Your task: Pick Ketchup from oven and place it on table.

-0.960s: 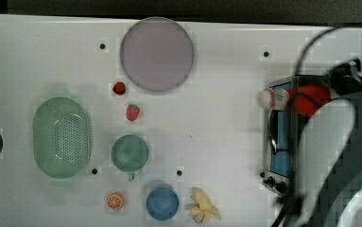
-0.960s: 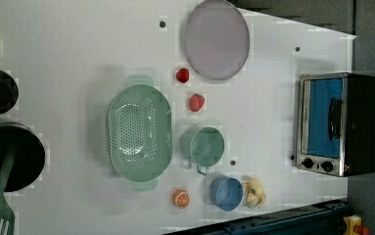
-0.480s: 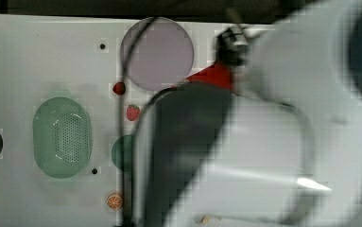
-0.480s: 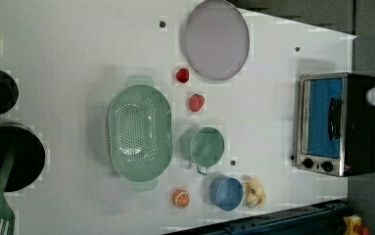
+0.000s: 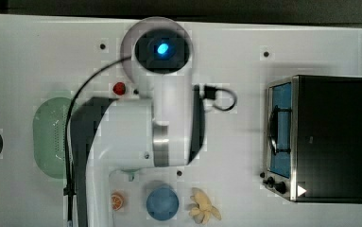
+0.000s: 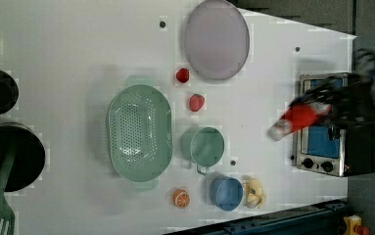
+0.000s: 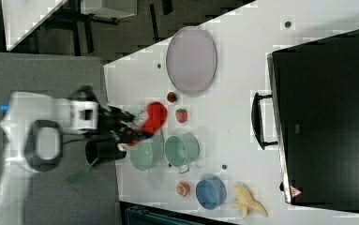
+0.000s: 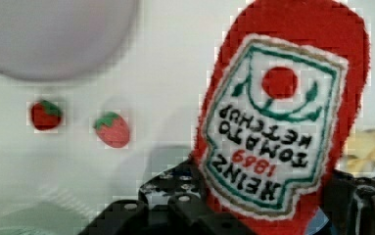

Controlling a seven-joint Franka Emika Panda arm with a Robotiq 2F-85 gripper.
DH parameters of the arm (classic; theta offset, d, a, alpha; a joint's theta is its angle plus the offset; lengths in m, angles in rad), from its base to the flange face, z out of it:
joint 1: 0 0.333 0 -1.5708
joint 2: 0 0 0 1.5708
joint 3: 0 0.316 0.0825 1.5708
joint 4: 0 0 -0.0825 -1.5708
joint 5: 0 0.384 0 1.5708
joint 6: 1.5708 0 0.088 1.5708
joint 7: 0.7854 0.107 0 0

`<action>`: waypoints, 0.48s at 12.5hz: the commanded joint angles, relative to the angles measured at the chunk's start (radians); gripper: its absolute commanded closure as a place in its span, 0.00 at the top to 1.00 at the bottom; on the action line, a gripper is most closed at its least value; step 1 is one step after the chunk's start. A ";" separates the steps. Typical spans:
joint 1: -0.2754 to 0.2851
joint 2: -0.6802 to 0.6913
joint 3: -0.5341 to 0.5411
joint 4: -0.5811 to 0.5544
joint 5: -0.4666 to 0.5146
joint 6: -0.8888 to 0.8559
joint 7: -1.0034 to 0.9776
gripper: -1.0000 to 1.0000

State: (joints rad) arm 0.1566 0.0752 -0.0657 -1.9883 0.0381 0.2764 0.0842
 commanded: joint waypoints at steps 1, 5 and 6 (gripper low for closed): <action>-0.038 -0.001 -0.037 -0.131 -0.005 0.194 0.096 0.64; -0.039 0.136 -0.042 -0.270 -0.005 0.482 0.096 0.64; -0.039 0.173 -0.042 -0.276 -0.005 0.535 0.096 0.64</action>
State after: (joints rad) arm 0.1436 0.2627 -0.0941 -2.2617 0.0436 0.7783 0.1301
